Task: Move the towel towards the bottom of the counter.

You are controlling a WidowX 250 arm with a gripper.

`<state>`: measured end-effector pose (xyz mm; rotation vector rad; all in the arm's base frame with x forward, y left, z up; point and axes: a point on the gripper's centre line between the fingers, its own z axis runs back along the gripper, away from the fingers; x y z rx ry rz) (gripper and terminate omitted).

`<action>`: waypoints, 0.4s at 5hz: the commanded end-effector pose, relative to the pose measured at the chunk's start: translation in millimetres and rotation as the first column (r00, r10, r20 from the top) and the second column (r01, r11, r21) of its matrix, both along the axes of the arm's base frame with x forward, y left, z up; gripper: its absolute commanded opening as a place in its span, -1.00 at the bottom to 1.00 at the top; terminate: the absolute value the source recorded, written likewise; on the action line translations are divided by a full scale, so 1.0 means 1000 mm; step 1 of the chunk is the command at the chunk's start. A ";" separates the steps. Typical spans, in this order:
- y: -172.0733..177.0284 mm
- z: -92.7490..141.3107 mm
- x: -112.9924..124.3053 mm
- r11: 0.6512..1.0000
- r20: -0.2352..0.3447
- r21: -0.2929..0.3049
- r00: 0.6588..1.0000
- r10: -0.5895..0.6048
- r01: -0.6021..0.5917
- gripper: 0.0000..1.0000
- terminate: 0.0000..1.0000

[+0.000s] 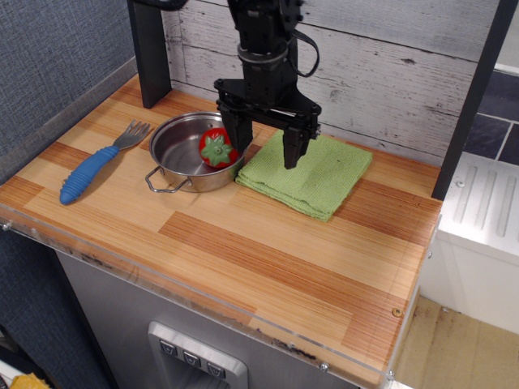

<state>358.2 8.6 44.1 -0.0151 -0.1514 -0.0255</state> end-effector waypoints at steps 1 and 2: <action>-0.010 0.011 0.022 1.000 0.143 0.014 0.989 0.025 -0.028 1.00 -1.00; -0.016 0.005 0.026 1.000 0.168 -0.003 0.985 0.028 -0.028 1.00 -1.00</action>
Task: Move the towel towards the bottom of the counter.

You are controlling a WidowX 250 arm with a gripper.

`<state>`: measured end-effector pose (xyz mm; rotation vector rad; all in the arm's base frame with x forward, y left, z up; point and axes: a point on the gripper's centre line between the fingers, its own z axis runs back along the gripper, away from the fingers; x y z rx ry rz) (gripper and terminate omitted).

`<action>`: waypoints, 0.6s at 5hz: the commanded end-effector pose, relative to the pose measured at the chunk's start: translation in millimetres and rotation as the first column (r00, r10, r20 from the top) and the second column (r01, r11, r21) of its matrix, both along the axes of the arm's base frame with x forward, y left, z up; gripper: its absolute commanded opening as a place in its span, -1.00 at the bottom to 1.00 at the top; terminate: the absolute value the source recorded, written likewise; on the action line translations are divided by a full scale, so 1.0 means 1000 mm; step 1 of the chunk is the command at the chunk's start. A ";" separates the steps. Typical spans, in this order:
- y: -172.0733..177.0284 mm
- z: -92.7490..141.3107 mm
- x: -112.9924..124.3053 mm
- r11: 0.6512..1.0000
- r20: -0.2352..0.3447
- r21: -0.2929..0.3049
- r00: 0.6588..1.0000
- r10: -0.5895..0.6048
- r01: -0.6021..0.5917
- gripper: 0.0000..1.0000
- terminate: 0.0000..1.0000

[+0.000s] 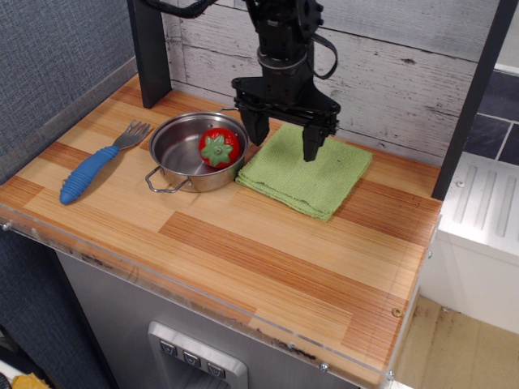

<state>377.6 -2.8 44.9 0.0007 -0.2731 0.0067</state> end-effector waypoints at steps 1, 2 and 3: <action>-0.013 -0.013 0.005 0.998 0.008 -0.041 0.999 -0.036 0.037 1.00 -1.00; -0.012 -0.040 -0.014 0.997 -0.075 -0.049 0.995 -0.064 0.061 1.00 -1.00; -0.017 -0.057 -0.044 0.993 -0.153 -0.019 0.981 -0.118 0.117 1.00 -1.00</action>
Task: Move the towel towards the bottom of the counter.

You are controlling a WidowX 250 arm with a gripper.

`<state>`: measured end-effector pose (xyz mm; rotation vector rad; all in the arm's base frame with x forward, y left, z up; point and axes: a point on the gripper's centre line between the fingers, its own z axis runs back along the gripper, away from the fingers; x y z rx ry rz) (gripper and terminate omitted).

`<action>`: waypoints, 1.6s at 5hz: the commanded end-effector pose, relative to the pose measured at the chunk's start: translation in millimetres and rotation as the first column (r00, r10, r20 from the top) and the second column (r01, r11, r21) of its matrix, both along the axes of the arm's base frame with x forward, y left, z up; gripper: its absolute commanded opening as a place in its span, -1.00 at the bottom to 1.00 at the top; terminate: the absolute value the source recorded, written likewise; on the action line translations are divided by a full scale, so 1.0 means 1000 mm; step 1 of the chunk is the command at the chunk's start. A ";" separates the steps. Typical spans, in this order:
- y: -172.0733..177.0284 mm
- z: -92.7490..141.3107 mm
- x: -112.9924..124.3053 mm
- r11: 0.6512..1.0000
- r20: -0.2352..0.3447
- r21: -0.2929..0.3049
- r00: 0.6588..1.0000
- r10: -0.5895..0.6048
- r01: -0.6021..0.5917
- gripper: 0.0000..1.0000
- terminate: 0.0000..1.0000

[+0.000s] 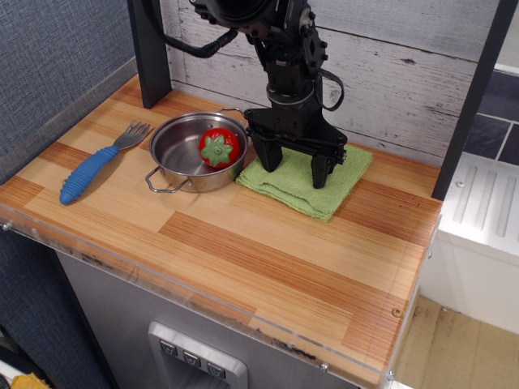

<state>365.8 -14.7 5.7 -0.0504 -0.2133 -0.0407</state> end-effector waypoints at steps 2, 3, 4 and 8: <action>-0.016 0.002 -0.115 0.982 -0.097 0.100 0.983 -0.154 0.163 1.00 -1.00; -0.014 0.009 -0.132 0.983 -0.085 0.109 0.986 -0.141 0.149 1.00 -1.00; -0.005 0.017 -0.126 0.994 -0.067 0.083 0.995 -0.068 0.074 1.00 -1.00; -0.011 0.123 -0.068 0.993 0.085 -0.047 0.991 -0.100 0.104 1.00 -1.00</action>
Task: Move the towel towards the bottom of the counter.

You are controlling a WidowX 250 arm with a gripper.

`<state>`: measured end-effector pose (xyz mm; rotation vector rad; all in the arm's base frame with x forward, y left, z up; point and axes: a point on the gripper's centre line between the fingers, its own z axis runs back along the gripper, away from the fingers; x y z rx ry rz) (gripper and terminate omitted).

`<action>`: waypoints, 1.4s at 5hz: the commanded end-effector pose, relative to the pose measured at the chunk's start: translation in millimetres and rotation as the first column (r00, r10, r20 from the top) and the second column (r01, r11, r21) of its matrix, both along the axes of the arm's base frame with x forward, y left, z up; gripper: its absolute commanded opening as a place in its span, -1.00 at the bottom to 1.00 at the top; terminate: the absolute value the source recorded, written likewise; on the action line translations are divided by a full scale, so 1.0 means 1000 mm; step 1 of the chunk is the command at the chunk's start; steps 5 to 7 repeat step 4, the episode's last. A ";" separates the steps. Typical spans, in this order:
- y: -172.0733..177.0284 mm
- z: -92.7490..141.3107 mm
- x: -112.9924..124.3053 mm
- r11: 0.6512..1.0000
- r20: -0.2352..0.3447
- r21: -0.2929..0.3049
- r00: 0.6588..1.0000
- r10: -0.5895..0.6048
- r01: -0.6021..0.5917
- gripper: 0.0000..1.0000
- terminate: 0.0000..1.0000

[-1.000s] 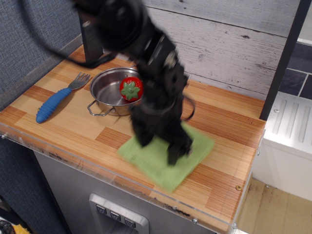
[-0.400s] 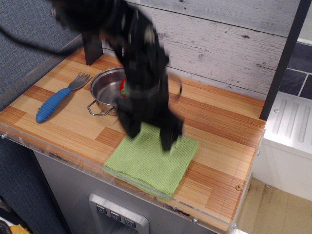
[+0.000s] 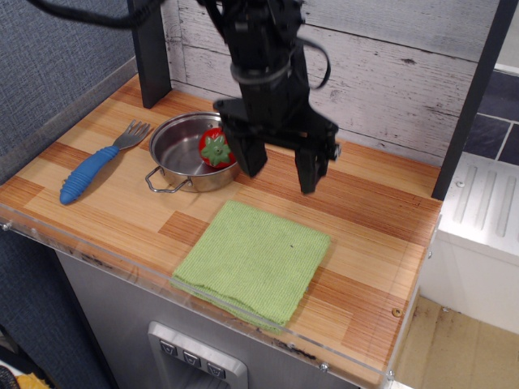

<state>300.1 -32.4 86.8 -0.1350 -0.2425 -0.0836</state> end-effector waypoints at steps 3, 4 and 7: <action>0.028 0.054 -0.005 0.991 0.007 0.114 0.998 -0.068 0.067 1.00 -1.00; 0.028 0.054 -0.005 0.991 0.007 0.114 0.998 -0.068 0.067 1.00 1.00; 0.028 0.054 -0.005 0.991 0.007 0.114 0.998 -0.068 0.067 1.00 1.00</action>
